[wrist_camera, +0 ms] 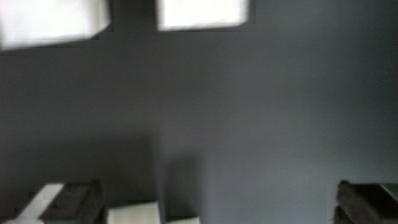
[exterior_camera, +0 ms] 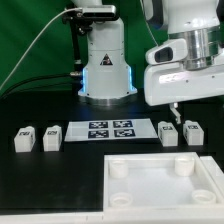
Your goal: Assemble one leg
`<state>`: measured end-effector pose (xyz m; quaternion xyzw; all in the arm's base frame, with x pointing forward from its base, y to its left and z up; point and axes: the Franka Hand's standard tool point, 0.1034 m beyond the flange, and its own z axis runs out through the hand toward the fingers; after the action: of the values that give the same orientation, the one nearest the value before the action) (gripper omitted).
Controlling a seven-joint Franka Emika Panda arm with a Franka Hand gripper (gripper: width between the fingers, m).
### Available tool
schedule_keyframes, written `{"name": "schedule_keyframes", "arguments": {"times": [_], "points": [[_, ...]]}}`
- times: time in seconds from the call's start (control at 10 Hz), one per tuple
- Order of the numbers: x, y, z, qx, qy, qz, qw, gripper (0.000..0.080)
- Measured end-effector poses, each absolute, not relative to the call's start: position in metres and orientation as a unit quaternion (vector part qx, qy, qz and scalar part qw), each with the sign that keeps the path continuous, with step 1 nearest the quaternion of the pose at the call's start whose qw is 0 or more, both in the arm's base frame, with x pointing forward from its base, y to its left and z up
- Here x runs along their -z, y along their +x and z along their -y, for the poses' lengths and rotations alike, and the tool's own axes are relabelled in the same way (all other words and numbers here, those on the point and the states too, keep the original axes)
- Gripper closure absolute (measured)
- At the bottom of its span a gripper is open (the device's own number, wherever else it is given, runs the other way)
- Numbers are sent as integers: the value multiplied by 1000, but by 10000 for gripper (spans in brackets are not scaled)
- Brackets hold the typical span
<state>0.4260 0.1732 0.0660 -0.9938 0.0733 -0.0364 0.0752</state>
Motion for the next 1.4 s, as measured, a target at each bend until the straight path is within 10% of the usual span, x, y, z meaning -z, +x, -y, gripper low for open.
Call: {"name": "schedule_keyframes", "arguments": {"times": [1.4], "points": [[-46, 398, -175, -370, -925, -54, 64, 150]]}}
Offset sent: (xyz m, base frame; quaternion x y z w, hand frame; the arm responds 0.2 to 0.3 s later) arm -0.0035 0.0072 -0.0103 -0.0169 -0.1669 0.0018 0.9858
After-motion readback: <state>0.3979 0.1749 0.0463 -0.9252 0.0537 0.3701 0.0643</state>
